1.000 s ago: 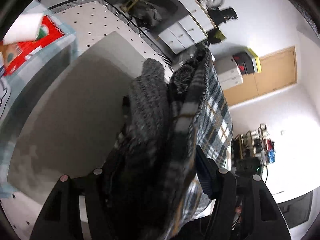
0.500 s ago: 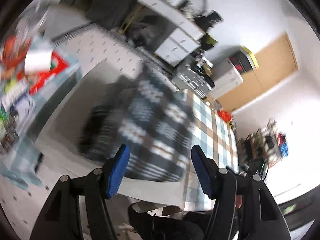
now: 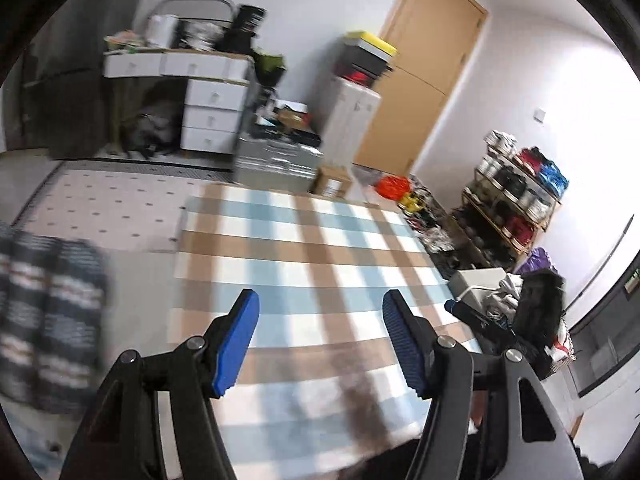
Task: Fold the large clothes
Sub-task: 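Lower the bundle onto the grey ottoman and open both grippers, then withdraw both grippers away from the placed bundle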
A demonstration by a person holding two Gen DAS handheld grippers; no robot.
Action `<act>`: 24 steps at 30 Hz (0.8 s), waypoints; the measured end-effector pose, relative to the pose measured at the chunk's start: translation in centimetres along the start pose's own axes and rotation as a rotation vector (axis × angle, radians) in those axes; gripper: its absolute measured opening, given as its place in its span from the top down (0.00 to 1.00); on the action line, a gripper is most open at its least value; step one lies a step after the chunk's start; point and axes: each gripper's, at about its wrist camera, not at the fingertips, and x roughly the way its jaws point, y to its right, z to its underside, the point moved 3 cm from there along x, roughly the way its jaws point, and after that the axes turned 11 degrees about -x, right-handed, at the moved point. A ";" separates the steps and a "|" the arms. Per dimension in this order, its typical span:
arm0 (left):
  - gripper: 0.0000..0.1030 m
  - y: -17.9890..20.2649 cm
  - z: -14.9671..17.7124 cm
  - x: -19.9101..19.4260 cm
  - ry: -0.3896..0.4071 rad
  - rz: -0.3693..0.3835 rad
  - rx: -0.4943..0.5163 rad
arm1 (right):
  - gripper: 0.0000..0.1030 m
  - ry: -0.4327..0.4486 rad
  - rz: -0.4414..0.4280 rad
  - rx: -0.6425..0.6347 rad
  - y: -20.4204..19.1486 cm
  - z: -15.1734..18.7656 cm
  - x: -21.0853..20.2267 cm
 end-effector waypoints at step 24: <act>0.16 -11.8 10.7 -17.9 0.537 -0.797 -0.214 | 0.00 0.130 -0.288 -0.613 -24.2 1.3 6.3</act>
